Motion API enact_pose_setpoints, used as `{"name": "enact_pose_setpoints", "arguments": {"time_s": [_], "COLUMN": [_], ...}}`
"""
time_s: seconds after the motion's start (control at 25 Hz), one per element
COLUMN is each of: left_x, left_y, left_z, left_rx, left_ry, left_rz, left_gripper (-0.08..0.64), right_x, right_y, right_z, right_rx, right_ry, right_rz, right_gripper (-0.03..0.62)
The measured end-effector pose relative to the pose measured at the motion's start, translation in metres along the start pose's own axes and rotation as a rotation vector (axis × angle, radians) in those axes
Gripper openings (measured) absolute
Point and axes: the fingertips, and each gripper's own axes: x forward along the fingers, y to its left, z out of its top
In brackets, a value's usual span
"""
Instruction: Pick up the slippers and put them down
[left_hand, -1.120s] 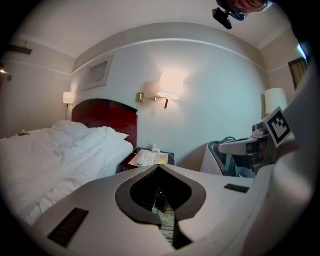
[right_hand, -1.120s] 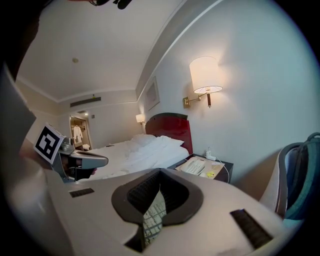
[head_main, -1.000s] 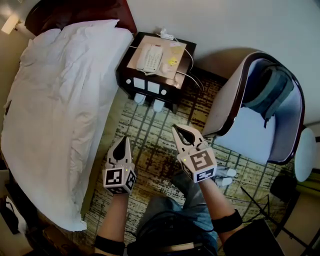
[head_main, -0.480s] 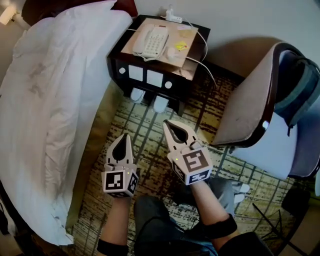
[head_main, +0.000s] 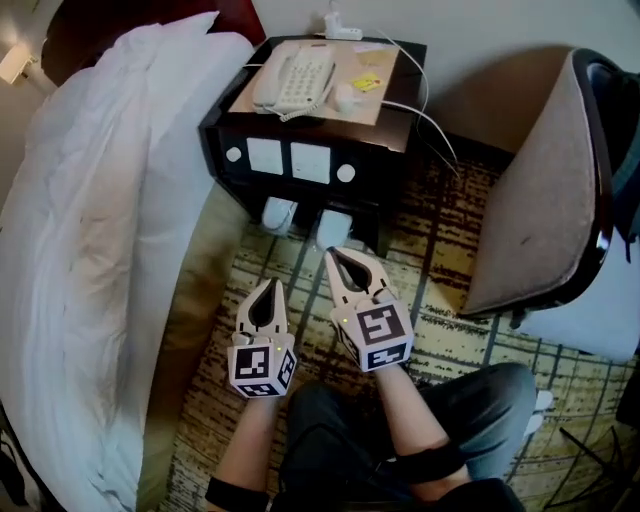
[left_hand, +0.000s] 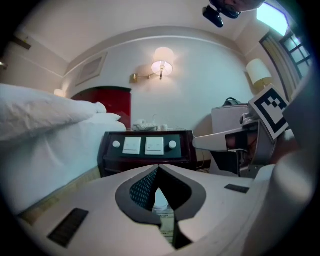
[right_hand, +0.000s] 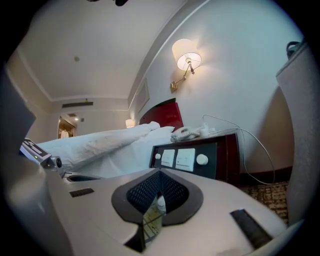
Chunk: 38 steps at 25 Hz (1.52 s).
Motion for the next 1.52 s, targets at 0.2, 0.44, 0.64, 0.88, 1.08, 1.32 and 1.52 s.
{"name": "enact_pose_setpoints", "arguments": {"time_s": [0.2, 0.44, 0.64, 0.88, 1.08, 1.32, 1.52], "left_x": [0.02, 0.029, 0.04, 0.052, 0.061, 0.083, 0.101], "left_y": [0.006, 0.014, 0.011, 0.019, 0.027, 0.038, 0.034], "left_z": [-0.04, -0.073, -0.092, -0.104, -0.105, -0.107, -0.118], "left_rx": [-0.044, -0.047, -0.032, -0.024, -0.026, -0.006, -0.002], "left_ry": [0.014, 0.048, 0.056, 0.054, 0.051, 0.046, 0.062], "left_rz": [-0.05, -0.053, -0.055, -0.035, -0.025, -0.028, -0.047], "left_gripper": [0.0, 0.0, 0.0, 0.0, 0.0, 0.0, 0.0], "right_x": [0.015, 0.009, 0.033, 0.076, 0.103, 0.126, 0.138], "right_y": [-0.033, -0.051, -0.068, -0.082, -0.096, -0.109, -0.113], "right_z": [-0.06, -0.101, -0.152, -0.195, -0.23, -0.26, -0.285], "right_rx": [0.07, 0.135, 0.243, 0.429, 0.608, 0.879, 1.028], "right_ry": [0.046, 0.103, 0.169, 0.219, 0.26, 0.264, 0.266], "right_rz": [-0.111, -0.155, -0.115, -0.059, -0.069, -0.074, -0.094], "right_gripper": [0.017, 0.04, 0.141, 0.253, 0.296, 0.308, 0.31]}}
